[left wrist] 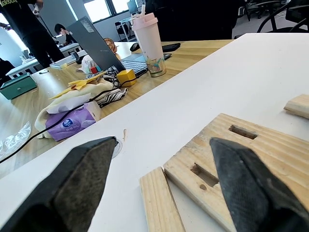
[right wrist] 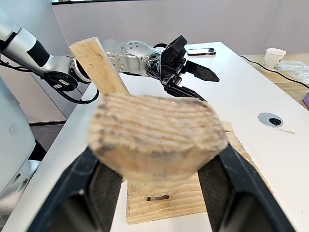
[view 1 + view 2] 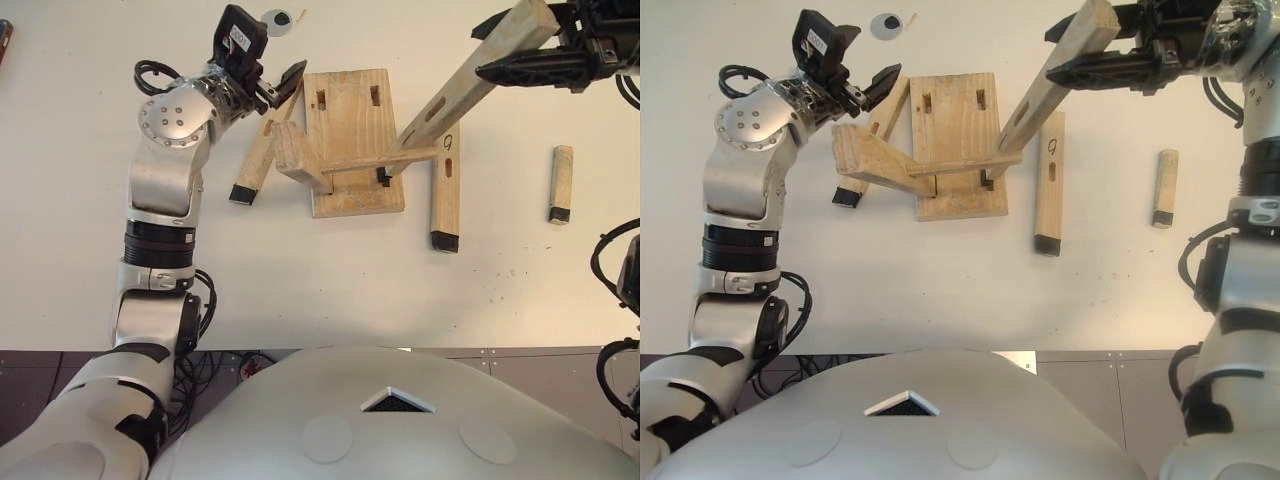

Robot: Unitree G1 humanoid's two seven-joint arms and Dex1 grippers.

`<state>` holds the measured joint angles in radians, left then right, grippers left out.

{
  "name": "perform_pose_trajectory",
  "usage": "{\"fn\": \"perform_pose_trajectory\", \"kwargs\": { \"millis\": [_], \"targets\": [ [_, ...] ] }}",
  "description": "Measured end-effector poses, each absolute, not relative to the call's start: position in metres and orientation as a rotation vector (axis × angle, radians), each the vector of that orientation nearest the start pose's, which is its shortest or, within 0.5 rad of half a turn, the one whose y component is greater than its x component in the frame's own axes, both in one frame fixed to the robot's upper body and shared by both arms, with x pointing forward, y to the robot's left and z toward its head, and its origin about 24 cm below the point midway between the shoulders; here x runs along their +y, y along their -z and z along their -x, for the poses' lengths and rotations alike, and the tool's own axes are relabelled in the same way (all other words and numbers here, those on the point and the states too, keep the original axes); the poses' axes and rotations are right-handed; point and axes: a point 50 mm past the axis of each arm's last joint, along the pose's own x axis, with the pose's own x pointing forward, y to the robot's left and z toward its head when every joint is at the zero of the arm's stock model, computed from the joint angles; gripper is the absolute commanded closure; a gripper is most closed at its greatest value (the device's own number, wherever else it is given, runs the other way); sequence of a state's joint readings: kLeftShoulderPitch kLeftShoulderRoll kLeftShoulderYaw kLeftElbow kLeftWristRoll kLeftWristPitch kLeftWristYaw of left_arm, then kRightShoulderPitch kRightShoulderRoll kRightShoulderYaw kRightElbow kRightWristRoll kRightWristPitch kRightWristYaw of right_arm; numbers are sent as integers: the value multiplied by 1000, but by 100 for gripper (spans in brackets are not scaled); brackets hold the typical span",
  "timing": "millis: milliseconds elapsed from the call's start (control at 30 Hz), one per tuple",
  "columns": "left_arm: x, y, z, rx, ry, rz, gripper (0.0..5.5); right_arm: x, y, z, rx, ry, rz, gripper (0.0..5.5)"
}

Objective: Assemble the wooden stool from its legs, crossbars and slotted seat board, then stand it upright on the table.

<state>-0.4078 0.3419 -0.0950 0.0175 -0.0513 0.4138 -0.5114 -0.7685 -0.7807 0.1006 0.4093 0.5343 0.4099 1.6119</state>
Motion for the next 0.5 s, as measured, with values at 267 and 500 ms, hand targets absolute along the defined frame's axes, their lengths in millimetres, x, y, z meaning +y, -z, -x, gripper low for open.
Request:
{"fn": "perform_pose_trajectory", "kwargs": {
  "millis": [267,500],
  "targets": [
    [150,-108,-314,133,567,-304,197,-221,-210,-305,248,-1545,267,347],
    [147,-109,-313,118,561,-297,197,-215,-215,-306,249,-1564,288,347]
  ]
}}
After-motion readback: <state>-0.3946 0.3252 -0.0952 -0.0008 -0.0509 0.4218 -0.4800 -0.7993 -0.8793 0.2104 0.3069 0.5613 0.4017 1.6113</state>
